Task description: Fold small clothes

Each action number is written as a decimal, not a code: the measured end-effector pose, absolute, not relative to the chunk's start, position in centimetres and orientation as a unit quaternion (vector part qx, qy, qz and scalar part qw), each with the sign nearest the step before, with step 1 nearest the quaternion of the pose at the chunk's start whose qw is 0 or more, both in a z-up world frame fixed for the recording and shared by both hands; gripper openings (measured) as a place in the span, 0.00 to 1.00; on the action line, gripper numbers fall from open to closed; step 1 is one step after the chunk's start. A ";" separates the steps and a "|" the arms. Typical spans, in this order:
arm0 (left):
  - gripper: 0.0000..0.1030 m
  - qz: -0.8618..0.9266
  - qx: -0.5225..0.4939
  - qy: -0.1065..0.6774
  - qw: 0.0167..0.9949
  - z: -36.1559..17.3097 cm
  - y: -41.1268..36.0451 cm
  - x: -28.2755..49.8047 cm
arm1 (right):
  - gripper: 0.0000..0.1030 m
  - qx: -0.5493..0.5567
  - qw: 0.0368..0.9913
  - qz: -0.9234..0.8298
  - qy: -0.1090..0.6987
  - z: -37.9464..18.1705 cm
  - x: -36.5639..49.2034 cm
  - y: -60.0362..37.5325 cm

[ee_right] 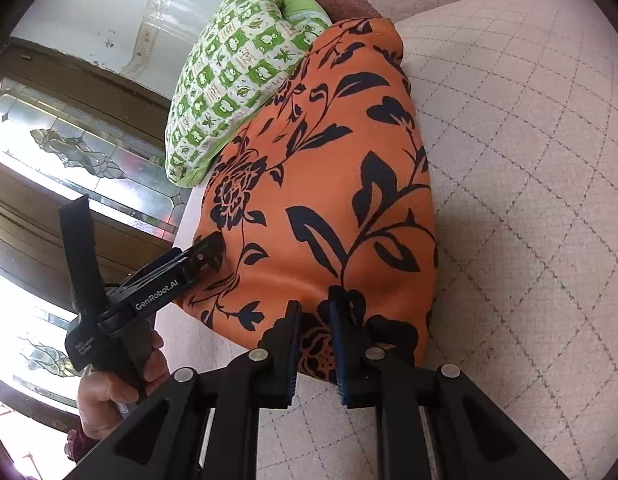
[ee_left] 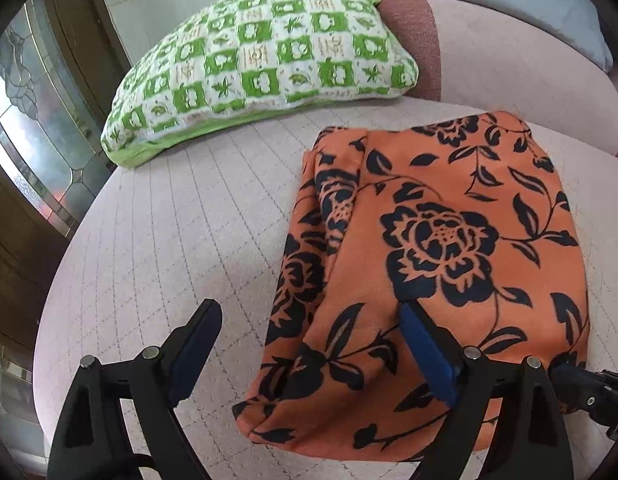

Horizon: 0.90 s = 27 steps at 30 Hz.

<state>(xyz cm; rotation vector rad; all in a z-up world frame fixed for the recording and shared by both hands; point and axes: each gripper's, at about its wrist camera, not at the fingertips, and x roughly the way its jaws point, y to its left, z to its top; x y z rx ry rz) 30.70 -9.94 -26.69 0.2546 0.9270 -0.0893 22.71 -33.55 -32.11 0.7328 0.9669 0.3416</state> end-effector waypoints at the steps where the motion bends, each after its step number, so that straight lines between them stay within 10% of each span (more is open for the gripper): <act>1: 0.89 -0.043 0.121 0.443 0.887 -26.5 -10.0 30.6 | 0.17 0.344 0.808 0.159 0.452 -32.1 22.7 -33.6; 27: 0.89 -0.044 0.105 0.407 0.906 -24.6 -9.9 29.5 | 0.18 0.344 0.810 0.158 0.448 -32.3 22.7 -33.5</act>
